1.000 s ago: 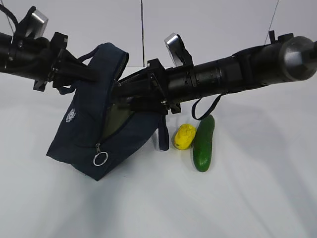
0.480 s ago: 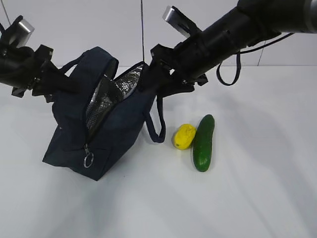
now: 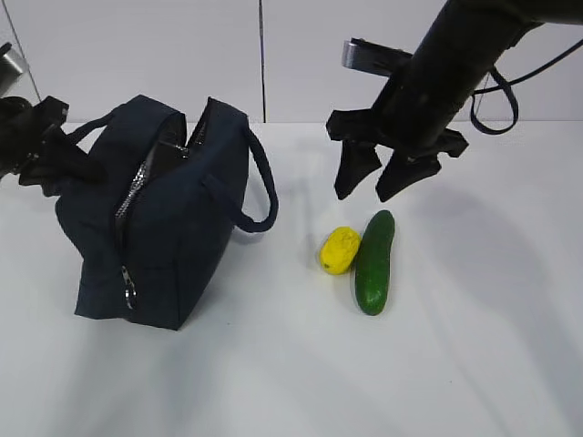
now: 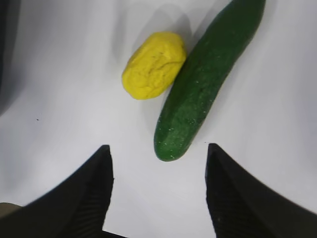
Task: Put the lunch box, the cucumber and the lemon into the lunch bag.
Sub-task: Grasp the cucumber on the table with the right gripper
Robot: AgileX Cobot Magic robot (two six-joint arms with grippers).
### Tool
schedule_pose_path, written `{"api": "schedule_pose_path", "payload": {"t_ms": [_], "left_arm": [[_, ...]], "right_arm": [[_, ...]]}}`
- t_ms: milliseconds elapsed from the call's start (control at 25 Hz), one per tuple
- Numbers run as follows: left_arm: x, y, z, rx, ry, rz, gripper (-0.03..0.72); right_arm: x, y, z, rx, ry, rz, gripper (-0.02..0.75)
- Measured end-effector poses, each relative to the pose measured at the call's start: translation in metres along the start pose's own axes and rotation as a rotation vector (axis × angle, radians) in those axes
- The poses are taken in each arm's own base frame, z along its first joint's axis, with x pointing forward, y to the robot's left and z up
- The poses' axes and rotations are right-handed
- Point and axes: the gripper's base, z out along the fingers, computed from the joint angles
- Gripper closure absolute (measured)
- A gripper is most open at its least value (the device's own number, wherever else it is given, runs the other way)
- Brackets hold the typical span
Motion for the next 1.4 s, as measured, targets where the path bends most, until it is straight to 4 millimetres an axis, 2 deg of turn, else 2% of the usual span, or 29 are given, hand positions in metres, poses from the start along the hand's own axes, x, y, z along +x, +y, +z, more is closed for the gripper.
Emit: {"api": "schedule_pose_path", "payload": {"t_ms": [360, 640, 1040, 1400], "left_arm": [[-0.001, 0.007, -0.006, -0.007, -0.004, -0.018, 0.697], [0.000, 0.007, -0.006, -0.001, 0.004, -0.018, 0.696], [0.001, 0.006, -0.006, 0.008, 0.017, -0.017, 0.696], [0.001, 0.006, -0.006, 0.008, 0.017, -0.017, 0.696]], "right_arm": [[0.005, -0.016, -0.001, 0.186, 0.037, 0.138, 0.273], [0.005, -0.027, -0.002, 0.308, 0.024, 0.262, 0.223], [0.003, -0.040, 0.056, 0.287, 0.144, 0.370, 0.221], [-0.001, -0.043, 0.075, 0.249, 0.132, 0.394, 0.221]]}}
